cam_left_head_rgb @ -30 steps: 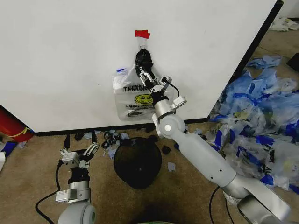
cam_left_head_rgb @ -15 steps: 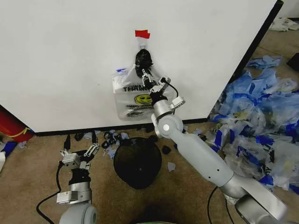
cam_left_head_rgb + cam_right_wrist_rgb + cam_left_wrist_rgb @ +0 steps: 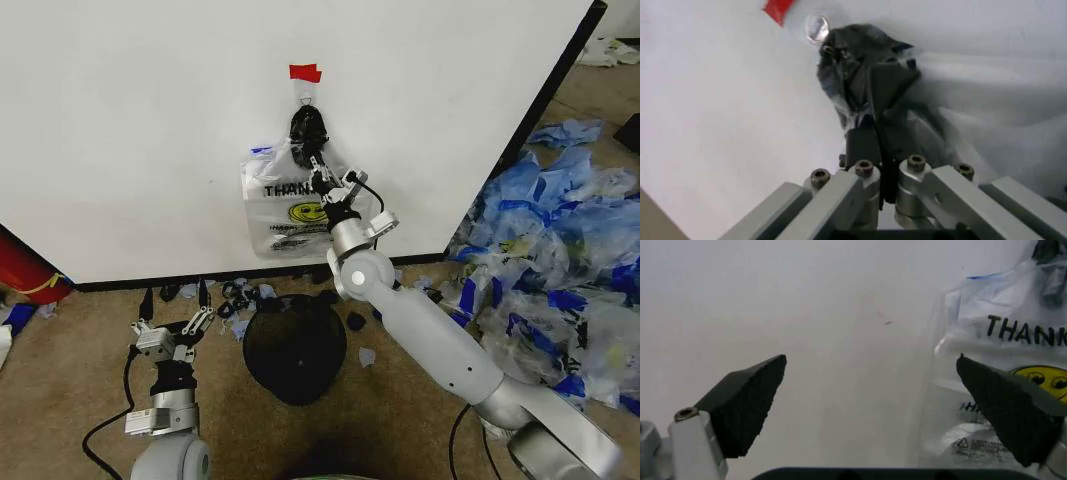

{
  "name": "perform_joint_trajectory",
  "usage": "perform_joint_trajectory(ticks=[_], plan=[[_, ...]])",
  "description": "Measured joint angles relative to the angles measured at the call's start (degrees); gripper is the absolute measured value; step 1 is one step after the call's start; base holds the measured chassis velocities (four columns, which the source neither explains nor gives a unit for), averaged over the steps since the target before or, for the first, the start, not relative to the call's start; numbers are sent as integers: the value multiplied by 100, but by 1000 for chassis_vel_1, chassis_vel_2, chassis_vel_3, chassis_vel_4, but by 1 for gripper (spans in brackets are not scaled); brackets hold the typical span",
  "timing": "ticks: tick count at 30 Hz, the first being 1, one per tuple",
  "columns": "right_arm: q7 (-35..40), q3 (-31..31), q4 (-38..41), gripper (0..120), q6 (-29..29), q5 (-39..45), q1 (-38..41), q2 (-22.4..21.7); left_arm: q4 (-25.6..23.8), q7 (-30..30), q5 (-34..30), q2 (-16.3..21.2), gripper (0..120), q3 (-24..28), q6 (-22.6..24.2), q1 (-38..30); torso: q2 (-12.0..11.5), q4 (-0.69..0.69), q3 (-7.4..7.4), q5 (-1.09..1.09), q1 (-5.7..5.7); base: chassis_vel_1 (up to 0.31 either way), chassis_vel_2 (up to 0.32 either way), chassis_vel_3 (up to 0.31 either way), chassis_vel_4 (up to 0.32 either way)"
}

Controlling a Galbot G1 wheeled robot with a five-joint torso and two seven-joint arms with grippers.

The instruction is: Pick up the garbage bag from the wall and place it over the trash bin.

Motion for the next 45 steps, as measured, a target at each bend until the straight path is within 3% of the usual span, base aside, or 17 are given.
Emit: perform_joint_trajectory(ticks=[23,36,45], plan=[[-468,-601,1423,0,460,-510,-766,-1133,124,-38,-28,95,100,37,-40,-124,0,0,-1,0,0,0,0,0,0],[-687,-817,2236,0,741,-928,-1473,-2156,117,-67,-51,167,100,70,-16,-128,0,0,-1,0,0,0,0,0,0],[-819,-786,2494,0,857,-1214,-1961,-2563,114,-69,-63,220,100,94,-29,-121,0,0,-1,0,0,0,0,0,0]])
